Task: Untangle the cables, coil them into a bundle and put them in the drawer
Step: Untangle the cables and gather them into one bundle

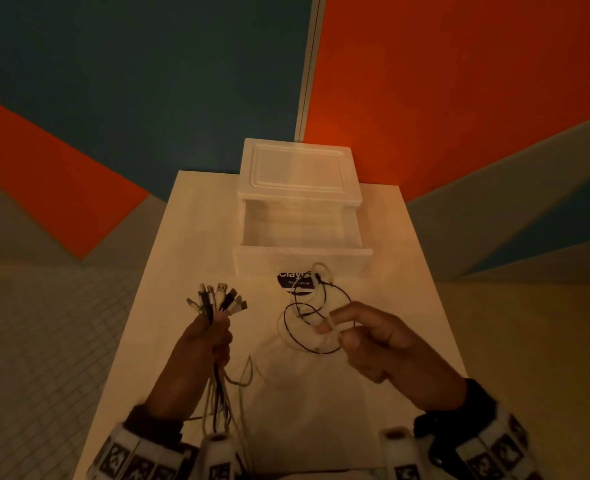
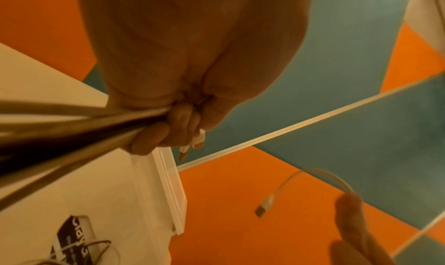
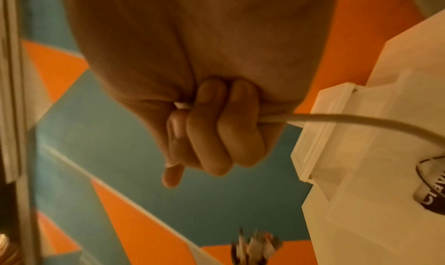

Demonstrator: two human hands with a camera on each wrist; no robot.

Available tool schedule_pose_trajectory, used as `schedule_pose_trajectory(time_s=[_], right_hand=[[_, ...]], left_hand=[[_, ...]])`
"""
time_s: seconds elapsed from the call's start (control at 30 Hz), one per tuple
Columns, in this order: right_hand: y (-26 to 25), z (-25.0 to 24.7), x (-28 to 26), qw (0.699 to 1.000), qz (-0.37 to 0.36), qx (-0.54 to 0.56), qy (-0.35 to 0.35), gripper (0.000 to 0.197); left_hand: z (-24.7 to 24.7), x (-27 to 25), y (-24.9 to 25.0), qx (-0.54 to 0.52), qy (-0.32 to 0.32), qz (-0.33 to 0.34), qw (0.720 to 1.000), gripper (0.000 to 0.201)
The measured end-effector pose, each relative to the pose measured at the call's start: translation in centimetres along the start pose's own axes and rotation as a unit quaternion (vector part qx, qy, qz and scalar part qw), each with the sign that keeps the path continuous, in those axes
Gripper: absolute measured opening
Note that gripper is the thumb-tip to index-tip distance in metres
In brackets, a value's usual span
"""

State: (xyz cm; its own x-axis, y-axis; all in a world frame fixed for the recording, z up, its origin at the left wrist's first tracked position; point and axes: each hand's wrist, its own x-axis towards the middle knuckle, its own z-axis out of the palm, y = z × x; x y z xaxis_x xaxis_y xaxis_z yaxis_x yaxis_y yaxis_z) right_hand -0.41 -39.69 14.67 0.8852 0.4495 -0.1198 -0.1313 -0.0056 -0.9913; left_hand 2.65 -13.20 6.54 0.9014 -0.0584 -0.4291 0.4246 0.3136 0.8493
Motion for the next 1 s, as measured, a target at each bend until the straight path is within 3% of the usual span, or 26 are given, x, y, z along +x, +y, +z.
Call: schedule_pose_trajectory(time_s=[0.2, 0.3, 0.37, 0.63, 0.73, 0.87, 1.0], right_hand=[[1.5, 4.4, 3.5, 0.987, -0.009, -0.139, -0.086, 0.024], [2.3, 5.5, 4.5, 0.979, 0.009, -0.179, -0.097, 0.025], [3.0, 5.8, 4.8, 0.974, 0.024, -0.201, -0.105, 0.025], [4.5, 5.1, 4.3, 0.944, 0.071, -0.294, -0.131, 0.024], [5.4, 4.6, 4.0, 0.942, 0.077, -0.288, -0.151, 0.025], [5.7, 3.6, 3.2, 0.952, 0.067, -0.257, -0.156, 0.025], [6.4, 3.0, 1.1, 0.959, 0.083, -0.214, -0.166, 0.028]], left_hand=[[1.5, -1.3, 0.0, -0.061, -0.042, -0.023, 0.997, 0.023], [1.6, -1.9, 0.2, -0.102, -0.091, -0.045, 0.990, 0.058], [1.5, -2.1, 0.2, -0.122, -0.120, -0.059, 0.984, 0.069], [1.0, -1.5, -0.6, -0.156, -0.173, -0.062, 0.970, 0.038], [1.0, -1.1, -1.0, -0.179, -0.182, -0.056, 0.965, 0.044], [0.7, -0.6, -1.2, -0.232, -0.206, -0.063, 0.949, 0.034], [0.5, -0.6, -1.0, -0.235, -0.211, -0.030, 0.948, 0.027]])
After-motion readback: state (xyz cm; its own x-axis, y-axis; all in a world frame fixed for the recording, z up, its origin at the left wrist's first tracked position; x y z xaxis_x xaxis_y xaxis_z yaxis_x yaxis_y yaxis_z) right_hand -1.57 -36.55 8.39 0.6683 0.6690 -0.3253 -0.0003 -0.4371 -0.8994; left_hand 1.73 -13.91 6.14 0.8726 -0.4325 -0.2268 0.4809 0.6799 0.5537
